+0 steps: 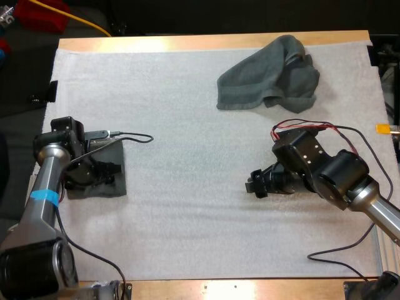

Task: Pick towel from pile, fold and stack

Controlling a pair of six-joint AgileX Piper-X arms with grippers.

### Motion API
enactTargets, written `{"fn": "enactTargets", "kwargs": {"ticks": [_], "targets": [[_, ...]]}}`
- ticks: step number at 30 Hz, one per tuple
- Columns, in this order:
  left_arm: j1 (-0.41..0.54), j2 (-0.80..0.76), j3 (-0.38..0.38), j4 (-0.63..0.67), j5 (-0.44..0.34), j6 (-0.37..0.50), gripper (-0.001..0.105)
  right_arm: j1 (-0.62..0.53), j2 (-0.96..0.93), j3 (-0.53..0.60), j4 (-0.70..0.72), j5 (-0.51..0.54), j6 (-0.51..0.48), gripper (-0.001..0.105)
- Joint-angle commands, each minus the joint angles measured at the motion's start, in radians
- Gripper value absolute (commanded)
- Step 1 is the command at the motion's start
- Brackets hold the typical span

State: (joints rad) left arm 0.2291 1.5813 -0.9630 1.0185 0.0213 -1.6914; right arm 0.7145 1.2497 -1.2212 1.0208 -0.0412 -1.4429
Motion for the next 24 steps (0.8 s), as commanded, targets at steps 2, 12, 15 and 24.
{"fn": "enactTargets", "kwargs": {"ticks": [2,12,15,24], "targets": [[-0.005,0.024,0.0,0.01,-0.011,-0.012,0.07,0.0,-0.011,-0.003,0.008,-0.008,-0.013,0.075],[-0.005,0.035,0.0,0.005,-0.036,-0.004,0.07,0.0,-0.011,-0.003,0.008,-0.008,-0.013,0.075],[-0.005,0.003,-0.006,0.005,-0.048,-0.002,0.07,0.0,-0.011,-0.003,0.008,-0.008,-0.013,0.075],[-0.005,-0.192,-0.078,0.011,-0.008,-0.002,0.07,0.0,-0.011,-0.003,-0.007,-0.008,-0.013,0.075]]}}
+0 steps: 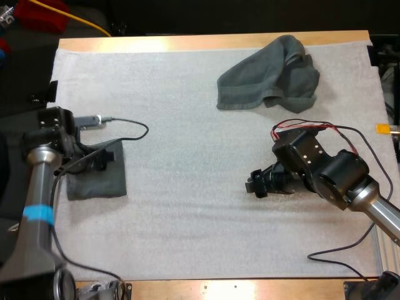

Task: Pick towel from pile, fold and stack

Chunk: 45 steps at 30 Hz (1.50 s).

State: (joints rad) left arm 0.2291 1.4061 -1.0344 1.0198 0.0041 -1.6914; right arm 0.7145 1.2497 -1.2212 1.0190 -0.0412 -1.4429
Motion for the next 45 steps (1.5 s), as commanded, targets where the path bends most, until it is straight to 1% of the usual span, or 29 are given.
{"fn": "enactTargets", "kwargs": {"ticks": [1,3,6,10,13,15,16,18,21,25,30,34,37,41,43,45], "targets": [[-0.005,-0.033,-0.009,0.01,0.016,-0.002,0.07,0.0,-0.011,-0.003,-0.009,-0.008,-0.013,0.075],[-0.005,-0.087,-0.011,0.009,0.034,-0.002,0.07,0.0,-0.011,-0.003,-0.021,-0.011,-0.013,0.075],[-0.005,-0.155,-0.011,0.027,0.042,-0.002,0.07,0.0,-0.011,-0.003,-0.037,-0.036,-0.011,0.075],[-0.005,-0.22,-0.011,0.053,0.065,-0.002,0.07,0.0,-0.011,-0.003,-0.057,-0.065,-0.011,0.075],[-0.005,-0.267,-0.011,0.062,0.091,-0.016,0.07,0.0,-0.011,-0.003,-0.087,-0.133,-0.011,0.075],[-0.013,-0.303,-0.011,0.062,0.106,-0.023,0.07,0.0,-0.011,-0.003,-0.128,-0.218,-0.011,0.075],[-0.016,-0.312,-0.011,0.062,0.106,-0.024,0.07,0.0,-0.011,-0.003,-0.141,-0.239,-0.011,0.075],[-0.042,-0.34,-0.011,0.062,0.106,-0.028,0.07,0.0,-0.011,-0.003,-0.189,-0.331,-0.011,0.075],[-0.092,-0.373,-0.011,0.062,0.106,-0.028,0.07,0.0,-0.017,-0.003,-0.244,-0.375,-0.011,0.075],[-0.154,-0.418,-0.011,0.076,0.106,-0.028,0.07,0.0,-0.033,-0.003,-0.273,-0.364,-0.011,0.075],[-0.24,-0.49,-0.011,0.08,0.106,-0.028,0.07,-0.007,-0.053,-0.003,-0.276,-0.215,-0.011,0.075],[-0.264,-0.536,-0.011,0.08,0.104,-0.033,0.07,-0.047,-0.053,-0.003,-0.274,-0.196,-0.013,0.075],[-0.264,-0.571,-0.011,0.08,0.1,-0.033,0.07,-0.108,-0.053,-0.003,-0.27,-0.196,-0.013,0.075],[-0.264,-0.611,-0.011,0.082,0.095,-0.029,0.07,-0.225,-0.053,-0.003,-0.207,-0.196,-0.057,0.075],[-0.264,-0.625,-0.011,0.082,0.095,-0.028,0.07,-0.285,-0.053,-0.003,-0.167,-0.18,-0.086,0.075],[-0.264,-0.642,-0.011,0.084,0.095,-0.024,0.07,-0.353,-0.057,-0.003,-0.117,-0.127,-0.119,0.075]]}}
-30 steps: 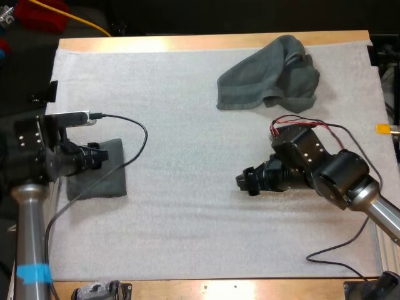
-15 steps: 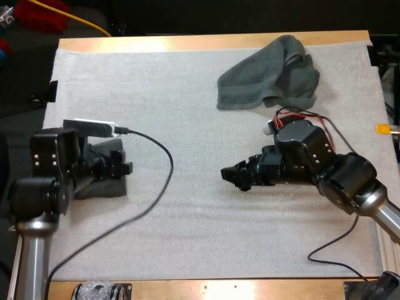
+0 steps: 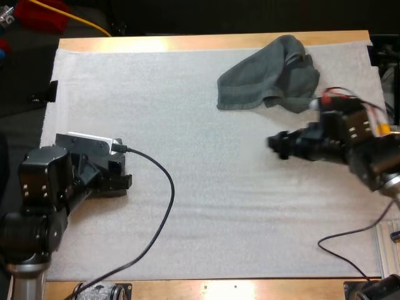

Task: Pick towel from pile, fold and stack

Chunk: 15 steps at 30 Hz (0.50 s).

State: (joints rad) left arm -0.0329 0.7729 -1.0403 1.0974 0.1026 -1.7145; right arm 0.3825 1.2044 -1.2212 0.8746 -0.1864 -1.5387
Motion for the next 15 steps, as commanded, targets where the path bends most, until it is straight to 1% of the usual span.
{"fn": "enactTargets", "kwargs": {"ticks": [1,3,6,11,15], "targets": [[-0.002,-0.015,-0.005,0.007,-0.004,-0.001,0.07,-0.039,-0.014,-0.003,0.045,0.044,-0.036,0.075],[-0.002,-0.03,-0.005,0.013,-0.004,0.006,0.07,-0.103,-0.028,-0.003,0.08,0.087,-0.072,0.075],[-0.002,-0.038,-0.005,0.032,-0.012,0.011,0.07,-0.186,-0.057,-0.003,0.107,0.117,-0.113,0.075],[-0.002,-0.038,-0.014,0.067,-0.023,0.015,0.07,-0.288,-0.121,-0.003,0.128,0.196,-0.126,0.075],[-0.002,-0.038,-0.048,0.09,-0.023,0.028,0.07,-0.345,-0.188,-0.003,0.139,0.25,-0.145,0.075]]}}
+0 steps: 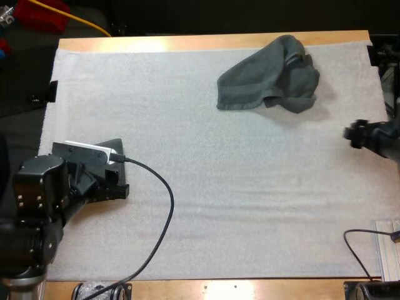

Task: Pick towel from pile, fold and stack

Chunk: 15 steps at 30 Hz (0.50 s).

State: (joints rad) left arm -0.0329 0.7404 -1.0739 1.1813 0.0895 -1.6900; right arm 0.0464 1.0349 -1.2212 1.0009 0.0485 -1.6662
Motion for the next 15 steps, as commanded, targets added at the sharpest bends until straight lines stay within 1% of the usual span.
{"fn": "enactTargets", "kwargs": {"ticks": [1,3,6,10,15], "targets": [[-0.002,-0.005,-0.021,0.008,-0.01,0.005,0.07,-0.01,-0.029,-0.003,0.013,0.021,-0.021,0.075],[-0.002,-0.005,-0.045,0.016,-0.01,0.005,0.07,-0.012,-0.066,-0.003,0.013,0.044,-0.039,0.075],[-0.002,-0.011,-0.064,0.023,-0.01,0.005,0.07,-0.012,-0.114,-0.003,0.029,0.047,-0.059,0.075],[-0.002,-0.052,-0.064,0.033,-0.01,0.005,0.07,-0.012,-0.17,0.008,0.031,0.054,-0.059,0.075],[-0.002,-0.147,-0.064,0.033,-0.01,0.005,0.07,-0.012,-0.248,0.01,0.045,0.053,-0.065,0.075]]}}
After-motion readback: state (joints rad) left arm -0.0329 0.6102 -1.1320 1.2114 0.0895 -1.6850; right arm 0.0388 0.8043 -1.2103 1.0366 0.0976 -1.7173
